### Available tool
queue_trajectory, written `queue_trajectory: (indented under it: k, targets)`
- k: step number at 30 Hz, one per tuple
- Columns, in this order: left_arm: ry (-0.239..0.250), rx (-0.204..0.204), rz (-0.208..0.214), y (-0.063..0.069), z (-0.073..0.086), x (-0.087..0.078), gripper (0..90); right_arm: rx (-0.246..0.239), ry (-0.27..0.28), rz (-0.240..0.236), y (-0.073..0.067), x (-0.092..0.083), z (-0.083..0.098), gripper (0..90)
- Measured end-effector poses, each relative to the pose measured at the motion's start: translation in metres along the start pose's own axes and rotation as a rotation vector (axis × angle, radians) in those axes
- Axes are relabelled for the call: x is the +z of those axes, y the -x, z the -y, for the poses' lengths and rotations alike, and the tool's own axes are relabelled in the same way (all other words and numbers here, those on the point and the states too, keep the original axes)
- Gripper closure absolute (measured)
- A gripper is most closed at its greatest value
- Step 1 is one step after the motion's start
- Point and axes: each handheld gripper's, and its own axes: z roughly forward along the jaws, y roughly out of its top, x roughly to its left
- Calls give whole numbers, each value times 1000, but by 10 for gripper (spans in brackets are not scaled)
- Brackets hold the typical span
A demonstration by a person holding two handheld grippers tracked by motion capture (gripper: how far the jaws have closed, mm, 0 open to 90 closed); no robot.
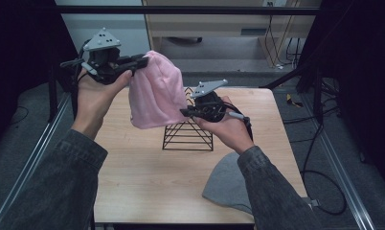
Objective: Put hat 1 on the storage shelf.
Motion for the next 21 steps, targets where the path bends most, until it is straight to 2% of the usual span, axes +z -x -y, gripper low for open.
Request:
queue_trajectory:
  k: [4,9,13,15,17,21]
  targets:
    - [18,-5,-3,-3,-4,8,831,3,8,18,7,1,-3,831]
    - [14,5,-13,-7,-6,16,831,28,20,37,20,2,-2,832]
    - [3,-3,-18,-10,-1,24,830,42,11,45,26,5,3,832]
    - [-3,-4,-15,-11,3,30,830,33,0,61,29,6,6,832]
    - [1,-8,-12,-11,7,35,830,34,-12,82,33,10,13,831]
    - [2,-14,-9,-10,14,48,830,43,-18,93,37,14,20,831]
